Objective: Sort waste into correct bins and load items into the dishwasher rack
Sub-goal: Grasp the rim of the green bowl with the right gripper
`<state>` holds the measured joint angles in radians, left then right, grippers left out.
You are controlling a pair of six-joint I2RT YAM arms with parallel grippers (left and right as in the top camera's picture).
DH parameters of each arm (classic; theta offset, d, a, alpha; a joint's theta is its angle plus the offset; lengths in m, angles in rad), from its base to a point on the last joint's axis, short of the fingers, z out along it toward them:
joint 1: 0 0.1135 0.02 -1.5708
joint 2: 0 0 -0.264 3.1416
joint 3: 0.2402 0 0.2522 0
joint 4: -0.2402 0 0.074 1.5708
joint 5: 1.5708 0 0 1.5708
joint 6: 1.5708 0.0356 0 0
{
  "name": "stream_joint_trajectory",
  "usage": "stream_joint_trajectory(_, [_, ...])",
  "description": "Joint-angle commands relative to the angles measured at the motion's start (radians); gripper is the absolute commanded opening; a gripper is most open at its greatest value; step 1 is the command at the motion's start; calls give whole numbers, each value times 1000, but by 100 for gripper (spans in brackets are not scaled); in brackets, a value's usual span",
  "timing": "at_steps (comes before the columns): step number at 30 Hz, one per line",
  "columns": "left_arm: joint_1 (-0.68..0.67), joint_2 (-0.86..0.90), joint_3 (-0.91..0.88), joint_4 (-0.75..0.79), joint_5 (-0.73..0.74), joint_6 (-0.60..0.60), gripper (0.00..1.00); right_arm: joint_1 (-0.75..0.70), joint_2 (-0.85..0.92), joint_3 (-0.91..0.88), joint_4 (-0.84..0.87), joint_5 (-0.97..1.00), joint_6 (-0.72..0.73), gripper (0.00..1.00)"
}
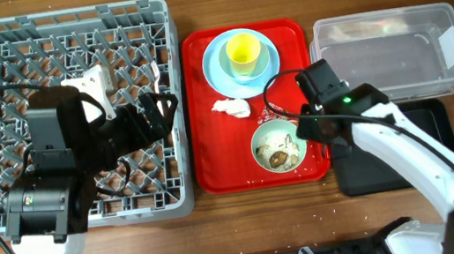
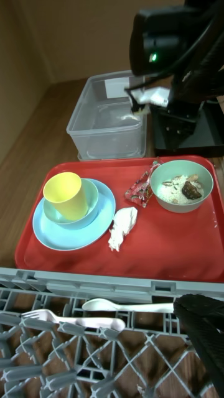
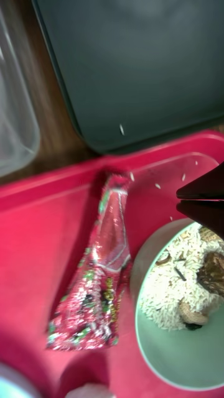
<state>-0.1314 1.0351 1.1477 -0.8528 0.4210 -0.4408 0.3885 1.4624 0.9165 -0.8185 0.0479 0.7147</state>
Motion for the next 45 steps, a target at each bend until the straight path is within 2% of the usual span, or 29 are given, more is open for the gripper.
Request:
stream_joint_trajectory(1, [5,-1,9,2,13,-9,100,5,49,-7,49,-254,-68,4])
stream_joint_trajectory(3, [5,-1,9,2,13,-9,100,5,53,-7,75,-344,-93,5])
stream_joint_trajectory(8, [5,-1,9,2,13,-9,100,5,52,-7,82,-380,-87,5])
stream_joint_trajectory(11, [5,-1,9,2,13,-9,100,6,52,-7,114,-524,-152,6])
stream_joint_trajectory(13, [5,-1,9,2,13,-9,100,26,52,-7,153,-615,-166,10])
stream_joint_trajectory(15, [5,-1,9,2,13,-9,100,82,52,-7,185,-603,-174,26])
stream_joint_trajectory(17, [5,-1,9,2,13,-9,100,175,52,-7,212,-466,-188,51])
stream_joint_trajectory(18, [5,-1,9,2,13,-9,100,217,52,-7,217,-367,-187,53])
stream_joint_trajectory(22, [5,-1,9,2,13,-9,100,301,52,-7,230,-112,-138,53])
stream_joint_trajectory(28, [5,-1,9,2,13,-9,100,341,53,-7,264,-25,-138,51])
stream_joint_trajectory(34, [5,-1,9,2,13,-9,100,342,53,-7,269,-14,-89,45])
stream_joint_trajectory(41, [5,-1,9,2,13,-9,100,351,60,-9,284,-18,-87,45])
stream_joint_trajectory(45, [5,-1,9,2,13,-9,100,385,129,-9,302,-5,-85,45])
